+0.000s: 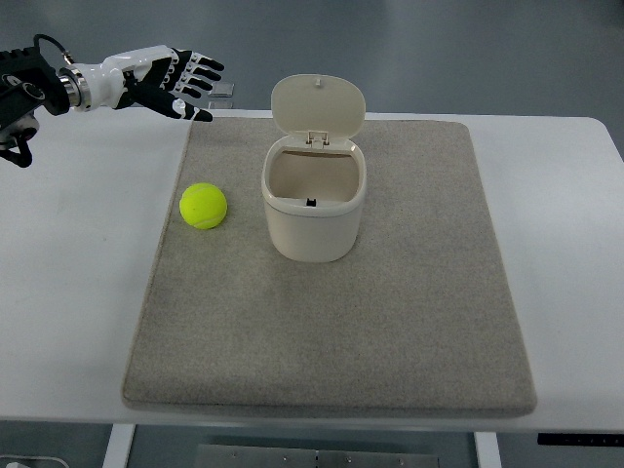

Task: Put tennis ball into box with left hand
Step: 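Lower the left hand beside the yellow tennis ball, fingers open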

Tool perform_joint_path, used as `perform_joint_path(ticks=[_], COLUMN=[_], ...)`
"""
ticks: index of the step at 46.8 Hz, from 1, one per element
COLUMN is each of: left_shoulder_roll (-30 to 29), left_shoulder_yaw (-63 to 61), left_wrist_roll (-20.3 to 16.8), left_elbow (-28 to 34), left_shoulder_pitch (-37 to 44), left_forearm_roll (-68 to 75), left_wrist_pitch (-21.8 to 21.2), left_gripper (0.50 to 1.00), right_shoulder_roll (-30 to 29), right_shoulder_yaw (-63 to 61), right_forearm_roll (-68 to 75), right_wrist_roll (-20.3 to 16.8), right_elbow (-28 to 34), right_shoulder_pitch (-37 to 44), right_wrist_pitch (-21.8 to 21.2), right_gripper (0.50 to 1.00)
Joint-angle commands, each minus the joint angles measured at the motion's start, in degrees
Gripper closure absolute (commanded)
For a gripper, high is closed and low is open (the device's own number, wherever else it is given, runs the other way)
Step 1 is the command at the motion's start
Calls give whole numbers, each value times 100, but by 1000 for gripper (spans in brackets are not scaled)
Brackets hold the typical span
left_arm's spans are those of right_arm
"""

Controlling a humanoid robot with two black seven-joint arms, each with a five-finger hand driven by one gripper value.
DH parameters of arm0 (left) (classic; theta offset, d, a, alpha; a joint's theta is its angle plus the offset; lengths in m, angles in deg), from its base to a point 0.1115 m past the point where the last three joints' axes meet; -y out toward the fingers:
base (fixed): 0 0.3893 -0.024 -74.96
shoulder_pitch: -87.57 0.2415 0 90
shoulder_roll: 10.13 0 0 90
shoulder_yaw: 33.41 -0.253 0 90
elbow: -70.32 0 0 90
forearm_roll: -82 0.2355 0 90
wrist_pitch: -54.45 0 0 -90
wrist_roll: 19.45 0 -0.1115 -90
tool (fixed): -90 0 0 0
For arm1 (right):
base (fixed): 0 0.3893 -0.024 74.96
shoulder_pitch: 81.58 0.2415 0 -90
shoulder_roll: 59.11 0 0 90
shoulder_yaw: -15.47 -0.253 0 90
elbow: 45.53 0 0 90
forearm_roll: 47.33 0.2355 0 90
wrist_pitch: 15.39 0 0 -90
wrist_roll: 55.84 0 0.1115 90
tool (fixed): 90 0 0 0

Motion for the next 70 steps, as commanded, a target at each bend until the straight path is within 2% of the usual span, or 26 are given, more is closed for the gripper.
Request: perform_joint_path(ticks=[1, 8, 18, 29, 40, 50, 62, 70], left_shoulder_roll=[-87, -272, -773, -931, -1037, -1125, -1230, -1239], left_shoulder_yaw=[-2, 33, 77, 33, 42, 50, 50, 42], left_wrist_roll=[-10, -107, -274, -274, -292, -292, -292, -292], left_elbow=[-3, -55, -1162, -1611, -1848, -2165, -2200, -2200], left_shoulder_pitch=[-38, -99, -196, -126, -38, -55, -55, -38], left_forearm_roll=[260, 805, 1464, 1834, 2309, 2335, 2528, 2810], left_wrist_pitch=[240, 471, 471, 259, -190, -225, -225, -453], left_gripper=[617, 619, 621, 621, 624, 621, 621, 624], right_shoulder_roll=[0, 0, 0, 0, 0, 0, 0, 0], right_shoulder_yaw=[0, 0, 0, 0, 0, 0, 0, 0], right_forearm_roll=[0, -9, 0, 0, 0, 0, 0, 0], right_wrist_roll=[0, 0, 0, 0, 0, 0, 0, 0], right_elbow=[-3, -3, -3, -3, -3, -3, -3, -3], right_shoulder_pitch=[0, 0, 0, 0, 0, 0, 0, 0], right_wrist_pitch=[0, 0, 0, 0, 0, 0, 0, 0], right_gripper=[562, 562, 562, 562, 562, 562, 562, 562])
